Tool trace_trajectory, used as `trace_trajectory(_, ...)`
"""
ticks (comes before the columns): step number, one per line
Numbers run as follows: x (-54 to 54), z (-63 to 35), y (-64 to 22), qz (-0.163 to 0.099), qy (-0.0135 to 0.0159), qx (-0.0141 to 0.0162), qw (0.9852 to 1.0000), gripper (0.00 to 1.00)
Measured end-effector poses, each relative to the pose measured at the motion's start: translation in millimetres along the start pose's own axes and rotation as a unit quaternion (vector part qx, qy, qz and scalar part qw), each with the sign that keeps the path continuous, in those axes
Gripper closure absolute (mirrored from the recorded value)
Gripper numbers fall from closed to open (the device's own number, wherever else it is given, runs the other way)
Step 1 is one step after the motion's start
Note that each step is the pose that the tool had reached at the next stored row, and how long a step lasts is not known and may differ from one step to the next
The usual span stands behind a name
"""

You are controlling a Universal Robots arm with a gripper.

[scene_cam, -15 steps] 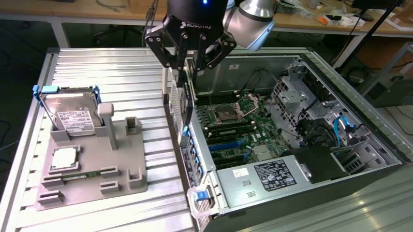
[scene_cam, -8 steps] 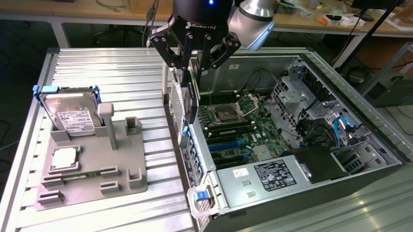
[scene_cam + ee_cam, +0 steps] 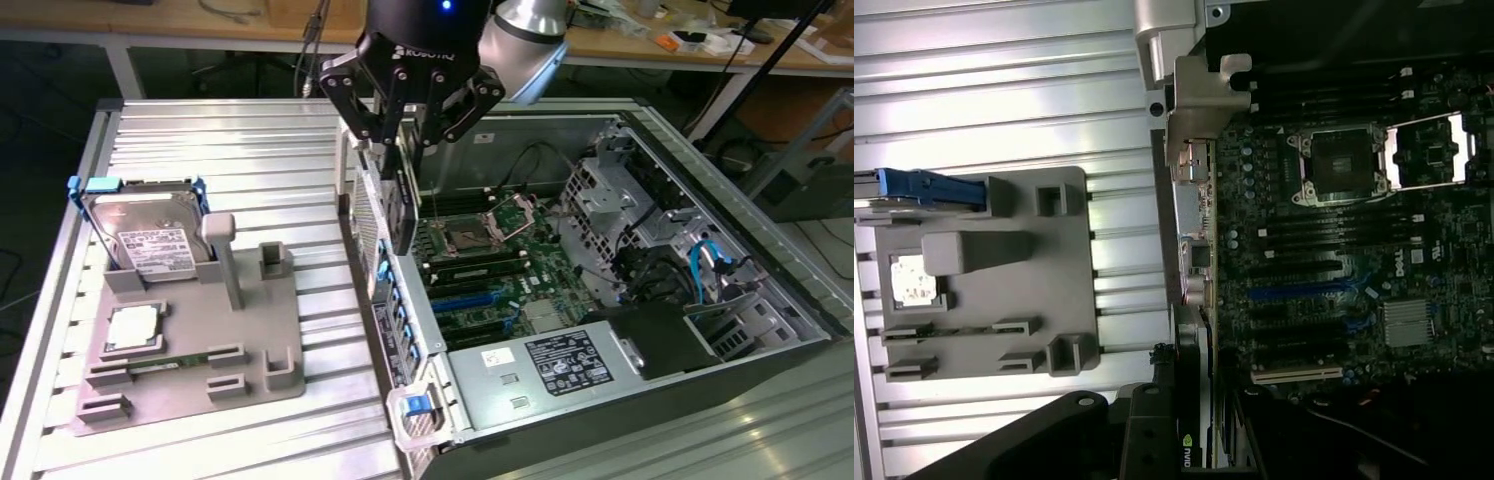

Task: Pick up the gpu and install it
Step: 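Pick up the gpu and move the gpu toward the slot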

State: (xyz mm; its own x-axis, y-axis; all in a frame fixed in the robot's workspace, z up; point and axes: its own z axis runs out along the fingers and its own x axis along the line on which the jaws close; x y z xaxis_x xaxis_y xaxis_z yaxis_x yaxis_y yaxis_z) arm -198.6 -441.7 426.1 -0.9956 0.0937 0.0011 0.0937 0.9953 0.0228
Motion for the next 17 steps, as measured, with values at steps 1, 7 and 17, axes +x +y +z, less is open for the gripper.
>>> trace_trajectory(1, -0.7, 0.0, 0.1, 0.000, 0.0000, 0.0000, 1.0000, 0.73)
trace_trajectory(7, -5.5, 0.0, 0.5, 0.000, 0.0000, 0.0000, 1.0000, 0.73)
trace_trajectory(17, -14.5, 0.0, 1.4, 0.000, 0.0000, 0.0000, 1.0000, 0.73)
